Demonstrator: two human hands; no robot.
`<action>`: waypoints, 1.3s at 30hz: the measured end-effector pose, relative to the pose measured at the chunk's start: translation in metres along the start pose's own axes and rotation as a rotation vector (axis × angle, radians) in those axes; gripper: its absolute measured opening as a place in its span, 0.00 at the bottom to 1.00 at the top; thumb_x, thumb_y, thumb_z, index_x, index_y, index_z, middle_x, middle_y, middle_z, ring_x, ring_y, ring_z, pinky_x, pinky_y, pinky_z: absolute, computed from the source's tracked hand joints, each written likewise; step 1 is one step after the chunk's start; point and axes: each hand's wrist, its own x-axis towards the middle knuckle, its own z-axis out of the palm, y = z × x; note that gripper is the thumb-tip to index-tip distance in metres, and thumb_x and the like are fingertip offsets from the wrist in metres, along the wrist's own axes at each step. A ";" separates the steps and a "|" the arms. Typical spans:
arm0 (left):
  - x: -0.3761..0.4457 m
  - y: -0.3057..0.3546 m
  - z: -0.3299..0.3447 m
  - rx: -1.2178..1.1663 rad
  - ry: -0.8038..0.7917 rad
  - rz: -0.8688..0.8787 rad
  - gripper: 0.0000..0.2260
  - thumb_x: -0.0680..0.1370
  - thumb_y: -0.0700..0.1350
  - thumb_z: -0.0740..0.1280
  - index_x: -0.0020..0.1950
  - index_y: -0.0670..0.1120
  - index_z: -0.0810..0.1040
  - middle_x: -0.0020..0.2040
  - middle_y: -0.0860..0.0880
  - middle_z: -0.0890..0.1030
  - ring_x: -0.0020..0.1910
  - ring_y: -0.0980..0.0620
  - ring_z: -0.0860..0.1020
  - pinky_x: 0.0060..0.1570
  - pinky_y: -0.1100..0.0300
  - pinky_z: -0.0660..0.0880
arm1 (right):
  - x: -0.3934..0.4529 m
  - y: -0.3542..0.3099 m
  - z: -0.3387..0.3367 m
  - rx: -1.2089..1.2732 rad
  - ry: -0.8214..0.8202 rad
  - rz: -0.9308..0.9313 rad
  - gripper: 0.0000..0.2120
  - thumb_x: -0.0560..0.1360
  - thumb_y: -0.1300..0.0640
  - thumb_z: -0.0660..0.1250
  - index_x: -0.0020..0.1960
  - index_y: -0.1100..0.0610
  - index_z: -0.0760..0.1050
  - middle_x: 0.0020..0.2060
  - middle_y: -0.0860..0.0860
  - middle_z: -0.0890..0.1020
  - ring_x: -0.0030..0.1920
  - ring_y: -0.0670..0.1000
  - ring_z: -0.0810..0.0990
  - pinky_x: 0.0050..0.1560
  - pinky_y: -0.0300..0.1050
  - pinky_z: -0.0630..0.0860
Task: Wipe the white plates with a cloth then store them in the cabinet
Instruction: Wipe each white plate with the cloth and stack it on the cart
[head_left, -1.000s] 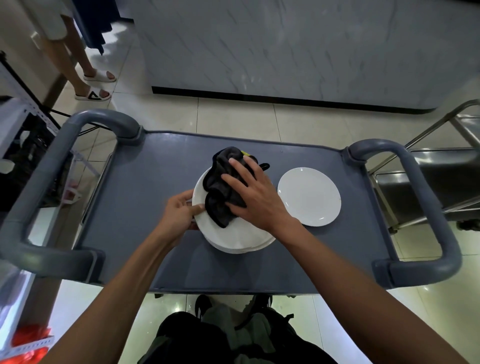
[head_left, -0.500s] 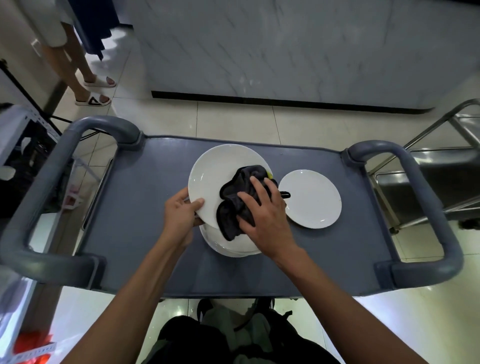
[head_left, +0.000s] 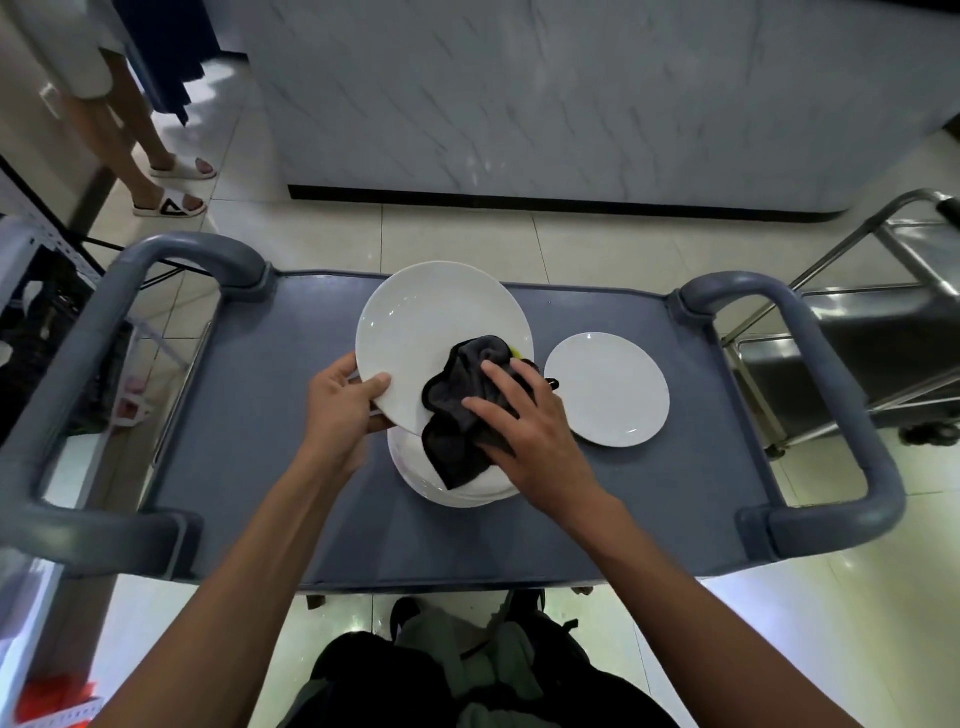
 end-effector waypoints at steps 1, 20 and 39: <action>0.000 0.001 -0.001 0.004 -0.009 -0.001 0.15 0.79 0.32 0.65 0.53 0.51 0.82 0.44 0.52 0.87 0.39 0.50 0.85 0.34 0.54 0.82 | 0.000 0.005 -0.002 -0.003 0.000 0.004 0.19 0.73 0.59 0.74 0.64 0.55 0.80 0.73 0.58 0.72 0.72 0.65 0.68 0.62 0.63 0.73; -0.016 -0.006 0.010 0.051 -0.193 -0.046 0.15 0.78 0.31 0.66 0.59 0.46 0.82 0.49 0.42 0.86 0.42 0.42 0.85 0.36 0.52 0.82 | 0.057 0.000 -0.005 -0.134 0.086 0.202 0.25 0.79 0.44 0.65 0.75 0.47 0.69 0.79 0.55 0.61 0.79 0.61 0.54 0.72 0.64 0.57; -0.020 -0.009 0.006 0.090 -0.309 -0.006 0.22 0.79 0.30 0.64 0.63 0.54 0.81 0.51 0.41 0.86 0.47 0.38 0.85 0.38 0.49 0.82 | 0.036 0.004 0.001 -0.152 0.068 0.031 0.21 0.81 0.49 0.64 0.73 0.46 0.72 0.76 0.58 0.66 0.77 0.64 0.61 0.73 0.65 0.59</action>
